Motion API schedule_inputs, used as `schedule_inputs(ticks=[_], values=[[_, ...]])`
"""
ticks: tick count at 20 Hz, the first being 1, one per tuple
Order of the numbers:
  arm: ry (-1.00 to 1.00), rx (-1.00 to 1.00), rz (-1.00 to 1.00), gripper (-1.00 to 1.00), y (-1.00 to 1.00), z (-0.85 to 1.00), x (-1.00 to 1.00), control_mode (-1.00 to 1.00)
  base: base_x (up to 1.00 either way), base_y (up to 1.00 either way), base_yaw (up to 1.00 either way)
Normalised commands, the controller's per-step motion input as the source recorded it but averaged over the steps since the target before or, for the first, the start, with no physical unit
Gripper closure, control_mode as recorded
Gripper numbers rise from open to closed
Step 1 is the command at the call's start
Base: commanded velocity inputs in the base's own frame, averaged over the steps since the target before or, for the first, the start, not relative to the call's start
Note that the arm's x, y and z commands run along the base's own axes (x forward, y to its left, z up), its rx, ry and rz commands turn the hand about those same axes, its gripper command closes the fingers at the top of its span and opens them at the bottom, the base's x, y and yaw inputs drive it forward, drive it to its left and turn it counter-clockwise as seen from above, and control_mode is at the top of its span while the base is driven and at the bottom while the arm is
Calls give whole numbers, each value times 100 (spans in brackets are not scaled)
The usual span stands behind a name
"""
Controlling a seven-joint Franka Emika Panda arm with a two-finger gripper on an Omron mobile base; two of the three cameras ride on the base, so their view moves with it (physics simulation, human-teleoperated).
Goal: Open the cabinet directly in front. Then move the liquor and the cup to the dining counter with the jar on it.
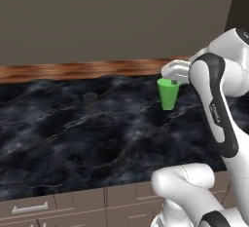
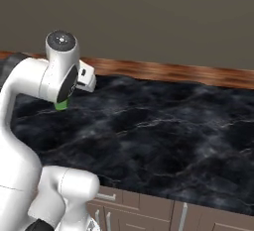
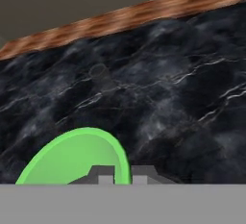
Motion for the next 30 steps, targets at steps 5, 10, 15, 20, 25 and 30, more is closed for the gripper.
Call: schedule_inputs(ticks=[5, 10, 15, 20, 25, 30], values=[[11, 12, 0, 100, 21, -89, 20, -100, 0, 0, 0], [9, 19, -2, 100, 52, -81, 79, -100, 0, 0, 0], [21, 4, -4, 100, 53, -59, 100, -100, 0, 0, 0], [51, -1, -4, 100, 31, -10, 99, -100, 0, 0, 0], [17, -1, 0, 100, 3, -1, 18, -100, 0, 0, 0], [-6, -1, 0, 100, 0, -1, 0, -100, 0, 0, 0]])
